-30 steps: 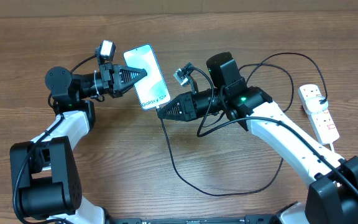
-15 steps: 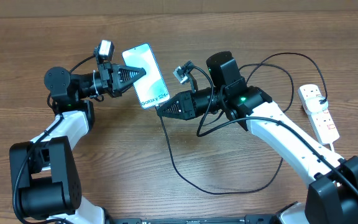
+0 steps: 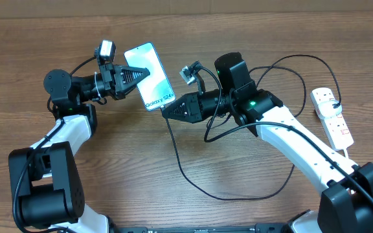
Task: Plug charger to phone and switch on socket
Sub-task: 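Align the plug with the port and push it in with the right gripper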
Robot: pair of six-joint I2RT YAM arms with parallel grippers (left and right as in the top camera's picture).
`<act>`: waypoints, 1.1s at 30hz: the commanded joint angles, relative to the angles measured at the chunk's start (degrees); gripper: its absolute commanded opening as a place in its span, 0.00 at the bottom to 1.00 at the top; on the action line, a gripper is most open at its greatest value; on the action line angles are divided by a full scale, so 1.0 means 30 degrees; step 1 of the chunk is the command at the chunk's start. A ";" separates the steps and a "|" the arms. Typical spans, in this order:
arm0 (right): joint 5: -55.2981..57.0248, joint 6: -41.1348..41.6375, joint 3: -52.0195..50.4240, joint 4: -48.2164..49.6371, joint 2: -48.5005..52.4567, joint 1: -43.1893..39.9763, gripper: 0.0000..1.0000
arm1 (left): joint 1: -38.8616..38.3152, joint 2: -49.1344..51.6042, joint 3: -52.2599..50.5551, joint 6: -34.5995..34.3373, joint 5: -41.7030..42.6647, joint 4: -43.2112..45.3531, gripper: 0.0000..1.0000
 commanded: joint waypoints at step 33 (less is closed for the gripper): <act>1.3406 -0.2025 0.0801 -0.9187 -0.3643 0.3963 0.75 | -0.1107 -0.0299 0.0408 0.8684 -0.2149 -0.6608 0.04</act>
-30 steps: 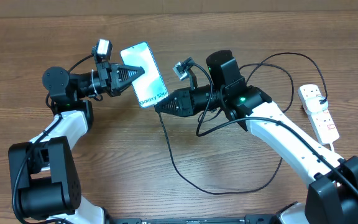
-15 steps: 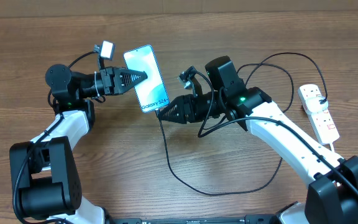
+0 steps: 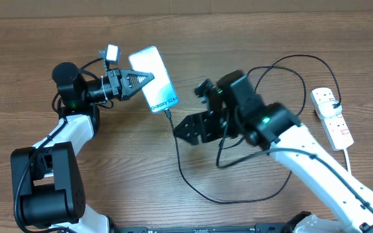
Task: Plug charger to phone and switch on socket
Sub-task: 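Align the plug with the port and push it in with the right gripper, then open the right gripper and withdraw it from the plugged phone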
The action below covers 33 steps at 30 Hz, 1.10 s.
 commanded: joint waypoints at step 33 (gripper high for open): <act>1.1577 0.2229 0.0444 0.1953 0.1545 0.4707 0.21 | -0.0976 -0.0299 0.0415 0.0765 0.1049 -0.0036 0.04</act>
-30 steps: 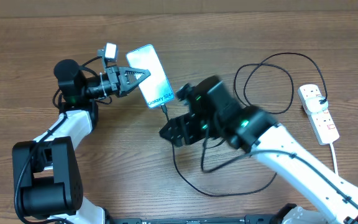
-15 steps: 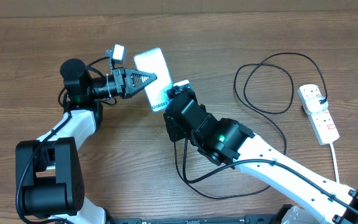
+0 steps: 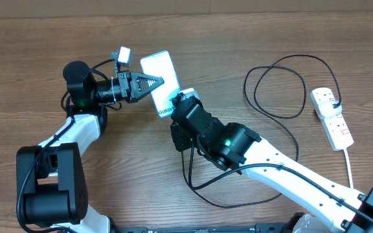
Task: Plug charger to phone and switch on socket
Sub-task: 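Open the right gripper and withdraw it from the plugged phone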
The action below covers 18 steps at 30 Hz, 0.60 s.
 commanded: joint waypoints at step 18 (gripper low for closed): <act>0.0204 -0.0095 0.1486 0.1486 0.0109 0.0066 0.04 | -0.0393 -0.0306 0.0393 0.1800 0.2754 0.0372 0.04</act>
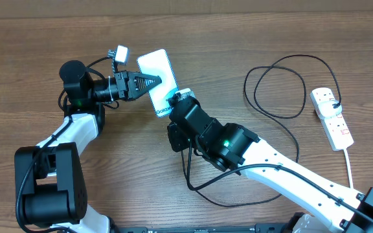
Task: Plug charger to phone and switch on socket
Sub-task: 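Open the right gripper and withdraw it from the plugged phone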
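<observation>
The white phone (155,72) is held up off the table at a tilt, and my left gripper (149,81) is shut on its left edge. My right arm's wrist (190,116) lies over the phone's lower end and hides the charging port and the plug. My right gripper (176,137) appears as a dark shape just below the phone; its fingers cannot be made out. The black charger cable (188,169) emerges under the right arm, loops across the table and reaches the white socket strip (329,116) at the right edge.
The cable forms a large loop (278,87) between the right arm and the socket strip. My right forearm (283,169) crosses the table's lower middle on a diagonal. The left arm's base (44,188) stands at the lower left.
The phone and my left gripper have shifted slightly left. My right wrist has also edged left, still covering the phone's lower end.
First my right gripper was at the phone's lower end with the cable, while the left held the phone. Then the right gripper stood apart and the cable hung from the phone's bottom. Later the right arm had swung over the phone's lower end, where it remains.
</observation>
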Robot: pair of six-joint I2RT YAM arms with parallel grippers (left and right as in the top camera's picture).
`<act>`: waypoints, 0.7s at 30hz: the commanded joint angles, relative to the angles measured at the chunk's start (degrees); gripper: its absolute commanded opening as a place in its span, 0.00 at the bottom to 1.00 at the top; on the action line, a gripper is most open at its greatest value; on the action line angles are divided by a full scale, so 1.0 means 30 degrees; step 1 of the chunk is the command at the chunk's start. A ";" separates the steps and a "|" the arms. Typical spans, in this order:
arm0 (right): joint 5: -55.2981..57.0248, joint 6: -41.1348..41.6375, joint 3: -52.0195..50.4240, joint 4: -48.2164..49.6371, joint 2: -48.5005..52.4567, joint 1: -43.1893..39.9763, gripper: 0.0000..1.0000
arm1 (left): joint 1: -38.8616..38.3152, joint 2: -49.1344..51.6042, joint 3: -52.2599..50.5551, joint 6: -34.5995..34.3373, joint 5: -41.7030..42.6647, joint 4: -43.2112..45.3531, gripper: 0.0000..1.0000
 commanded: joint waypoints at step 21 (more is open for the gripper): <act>0.1209 -0.0568 0.2659 0.0991 0.0000 -0.0328 0.04 | -0.1129 -0.0306 0.0219 0.1151 0.2186 0.0124 0.04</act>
